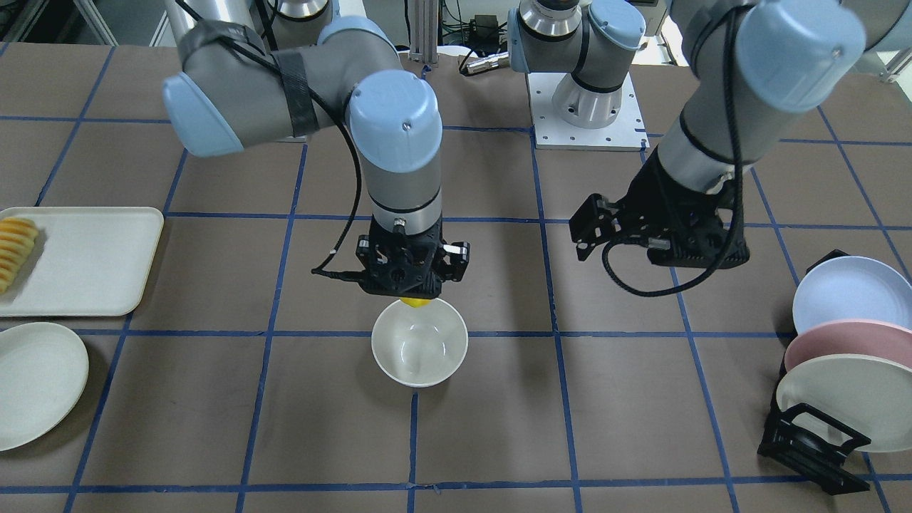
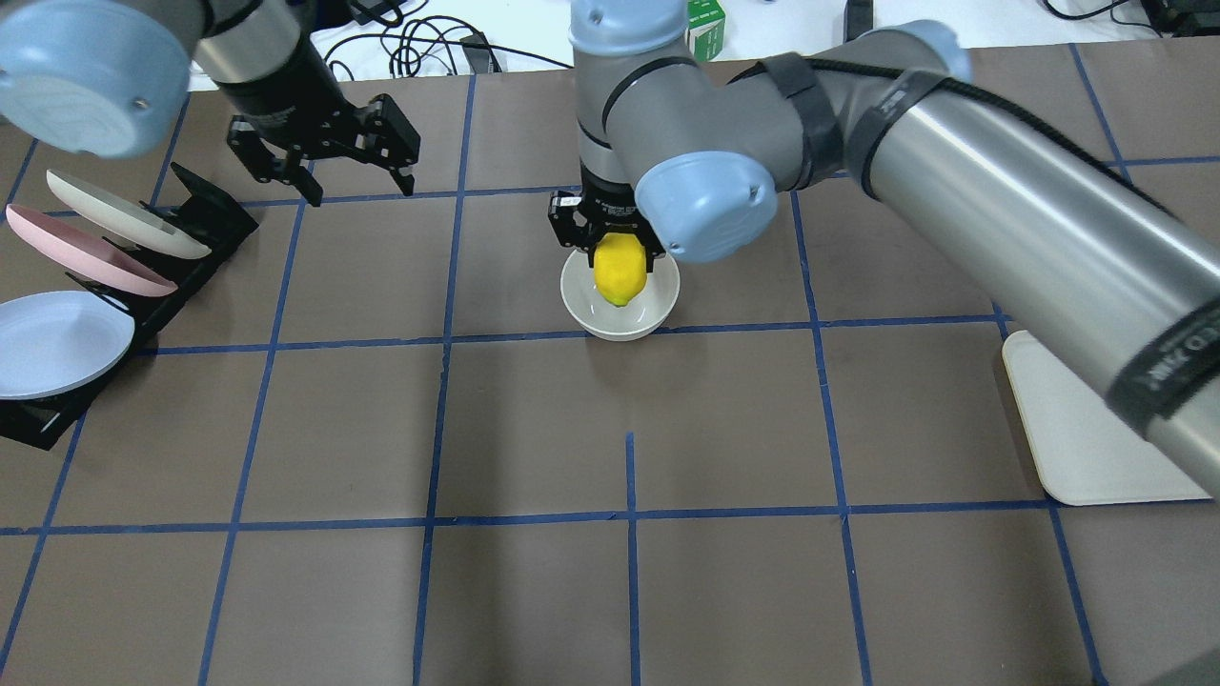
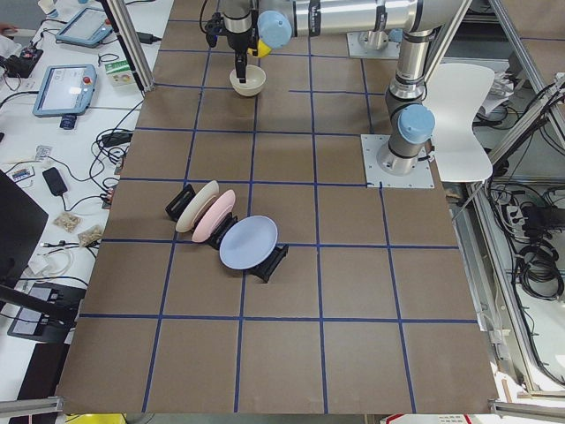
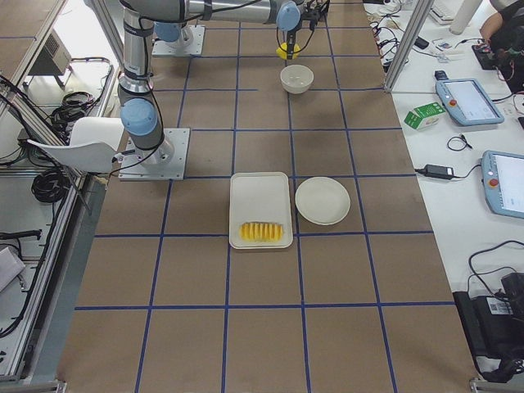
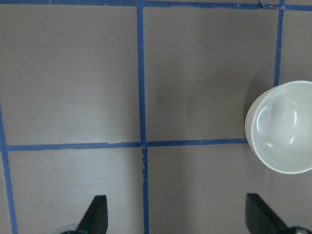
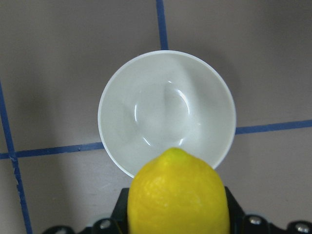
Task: Place bowl and put lemon in it
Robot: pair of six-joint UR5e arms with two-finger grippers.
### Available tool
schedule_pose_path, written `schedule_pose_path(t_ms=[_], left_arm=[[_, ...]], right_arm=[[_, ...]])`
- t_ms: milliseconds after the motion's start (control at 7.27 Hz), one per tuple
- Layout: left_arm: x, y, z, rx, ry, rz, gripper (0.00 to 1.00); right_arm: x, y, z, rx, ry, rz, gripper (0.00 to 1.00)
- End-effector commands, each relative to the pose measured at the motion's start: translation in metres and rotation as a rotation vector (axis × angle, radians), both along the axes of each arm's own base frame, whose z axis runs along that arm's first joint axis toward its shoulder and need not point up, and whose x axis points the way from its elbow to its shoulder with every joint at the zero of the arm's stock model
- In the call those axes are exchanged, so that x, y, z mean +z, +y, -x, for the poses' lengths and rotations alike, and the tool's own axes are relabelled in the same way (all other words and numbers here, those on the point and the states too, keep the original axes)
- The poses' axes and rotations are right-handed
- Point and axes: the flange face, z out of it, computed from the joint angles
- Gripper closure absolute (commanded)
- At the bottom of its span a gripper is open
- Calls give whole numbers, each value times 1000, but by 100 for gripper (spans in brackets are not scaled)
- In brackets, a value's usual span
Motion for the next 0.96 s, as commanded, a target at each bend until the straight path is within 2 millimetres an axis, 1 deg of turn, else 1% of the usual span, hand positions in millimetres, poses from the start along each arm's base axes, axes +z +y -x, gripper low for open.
schedule_pose_path(t_ms=[0, 138, 275, 412, 550, 688, 825], left_arm=[[49, 52, -4, 0, -36, 3, 0], [34, 70, 2, -13, -35, -13, 0], [19, 65, 0, -11, -46, 28, 0], [14, 53, 2, 2, -40, 34, 0], [15, 53, 7, -4, -30, 38, 0], [14, 54, 9, -9, -36, 35, 0], [13, 59, 8, -12, -45, 33, 0]], right_arm=[[-71, -19, -17, 24, 7, -8, 82], [-84, -23, -18, 27, 8, 1, 82], [-98, -29, -17, 25, 38, 24, 82], [-106, -32, -17, 25, 46, 31, 82], [-111, -32, -17, 25, 49, 27, 82], [-124, -33, -17, 25, 49, 26, 80], [-131, -31, -14, 27, 45, 26, 80]])
